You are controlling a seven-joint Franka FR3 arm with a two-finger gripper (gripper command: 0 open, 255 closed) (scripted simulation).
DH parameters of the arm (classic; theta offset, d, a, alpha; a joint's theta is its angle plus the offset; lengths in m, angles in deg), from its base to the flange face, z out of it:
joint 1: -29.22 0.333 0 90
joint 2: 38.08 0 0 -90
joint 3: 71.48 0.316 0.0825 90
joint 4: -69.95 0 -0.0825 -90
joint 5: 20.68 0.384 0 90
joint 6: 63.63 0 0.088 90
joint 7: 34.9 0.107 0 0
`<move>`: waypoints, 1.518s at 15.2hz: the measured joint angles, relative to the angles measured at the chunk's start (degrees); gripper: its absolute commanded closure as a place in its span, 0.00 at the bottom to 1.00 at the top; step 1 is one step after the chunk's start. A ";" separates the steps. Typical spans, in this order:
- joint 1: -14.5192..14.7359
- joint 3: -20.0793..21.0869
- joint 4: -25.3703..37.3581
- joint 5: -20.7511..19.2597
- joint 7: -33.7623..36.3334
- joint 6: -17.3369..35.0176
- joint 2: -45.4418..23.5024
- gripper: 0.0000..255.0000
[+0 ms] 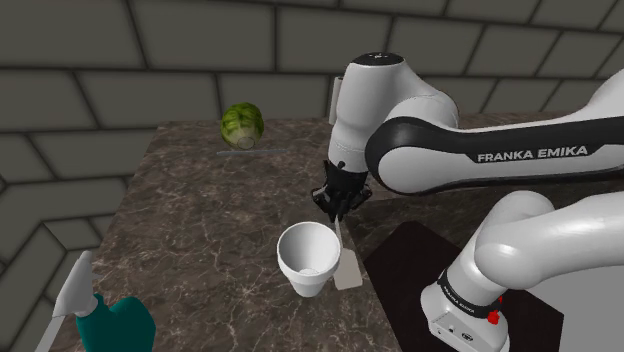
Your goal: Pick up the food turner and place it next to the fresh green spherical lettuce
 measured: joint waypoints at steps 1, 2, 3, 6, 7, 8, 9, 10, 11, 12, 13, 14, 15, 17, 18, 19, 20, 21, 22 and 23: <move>-0.03 -0.30 0.70 -0.21 0.03 -0.98 0.29 1.00; -0.14 -0.50 1.41 -0.43 0.05 -1.73 0.34 1.00; -0.08 -0.77 2.00 -0.55 0.12 -2.68 0.71 1.00; -0.21 -1.60 3.64 -1.10 0.01 -4.96 1.32 1.00; -0.30 -1.88 4.36 -1.32 -0.02 -5.79 1.42 1.00; -0.39 -2.14 5.10 -1.54 -0.03 -6.60 1.50 1.00; -0.50 -2.48 5.77 -1.79 -0.14 -7.40 1.61 1.00; -0.49 -2.66 6.29 -1.89 -0.07 -8.11 1.80 1.00; -0.64 -2.94 7.34 -2.17 -0.06 -9.11 1.76 1.00; -0.72 -3.11 8.06 -2.34 -0.03 -9.78 1.72 1.00; -0.81 -3.31 8.75 -2.52 -0.03 -10.47 1.71 1.00; -0.89 -3.54 9.53 -2.71 -0.03 -11.26 1.72 1.00; -0.94 -3.73 10.15 -2.86 -0.02 -11.94 1.77 1.00; -1.07 -4.30 11.52 -3.25 -0.13 -13.50 1.95 1.00; -1.15 -4.58 12.19 -3.44 -0.20 -14.22 1.97 1.00; -1.30 -4.63 13.28 -3.63 -0.06 -14.97 1.65 1.00; -1.33 -4.81 14.04 -3.76 0.00 -15.77 1.69 1.00; -1.39 -4.96 14.71 -3.89 0.02 -16.39 1.65 1.00; -1.43 -5.11 15.41 -4.02 0.07 -17.08 1.62 1.00; -1.85 -5.61 15.91 -4.50 -0.52 -17.12 1.09 1.00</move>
